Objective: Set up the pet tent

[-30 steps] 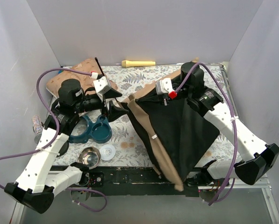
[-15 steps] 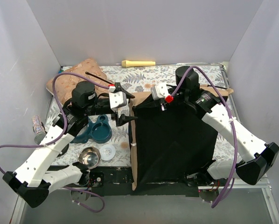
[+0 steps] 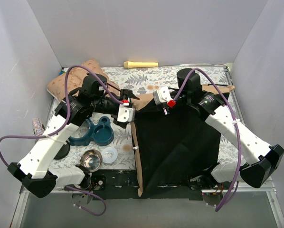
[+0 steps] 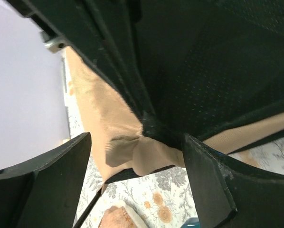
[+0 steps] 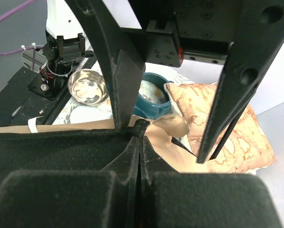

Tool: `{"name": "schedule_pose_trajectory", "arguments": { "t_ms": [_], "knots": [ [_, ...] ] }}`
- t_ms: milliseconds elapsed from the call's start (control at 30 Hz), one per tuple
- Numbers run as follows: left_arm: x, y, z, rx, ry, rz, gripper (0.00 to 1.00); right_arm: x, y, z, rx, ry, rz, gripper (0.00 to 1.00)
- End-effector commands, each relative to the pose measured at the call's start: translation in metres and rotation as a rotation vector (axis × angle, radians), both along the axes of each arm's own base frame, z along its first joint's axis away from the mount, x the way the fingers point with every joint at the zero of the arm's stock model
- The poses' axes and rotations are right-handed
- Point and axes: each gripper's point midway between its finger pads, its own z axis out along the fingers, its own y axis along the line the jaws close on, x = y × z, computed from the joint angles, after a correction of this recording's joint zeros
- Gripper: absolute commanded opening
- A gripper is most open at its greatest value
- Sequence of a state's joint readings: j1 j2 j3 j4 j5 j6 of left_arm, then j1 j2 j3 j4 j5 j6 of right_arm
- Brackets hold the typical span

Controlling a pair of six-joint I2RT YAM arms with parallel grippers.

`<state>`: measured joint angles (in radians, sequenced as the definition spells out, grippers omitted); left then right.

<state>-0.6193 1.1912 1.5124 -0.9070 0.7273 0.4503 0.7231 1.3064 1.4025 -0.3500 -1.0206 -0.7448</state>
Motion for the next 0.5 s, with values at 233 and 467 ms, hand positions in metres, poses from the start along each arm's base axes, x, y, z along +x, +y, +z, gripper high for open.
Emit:
{"name": "schedule_pose_trajectory", "arguments": {
  "t_ms": [233, 467],
  "knots": [
    [-0.019, 0.011, -0.012, 0.17, -0.04, -0.136, 0.87, -0.011, -0.001, 0.014, 0.022, -0.064, 0.057, 0.01],
    [-0.023, 0.012, 0.006, 0.178, -0.062, -0.139, 0.98, -0.01, -0.002, 0.013, 0.014, -0.074, 0.057, 0.01]
  ]
}}
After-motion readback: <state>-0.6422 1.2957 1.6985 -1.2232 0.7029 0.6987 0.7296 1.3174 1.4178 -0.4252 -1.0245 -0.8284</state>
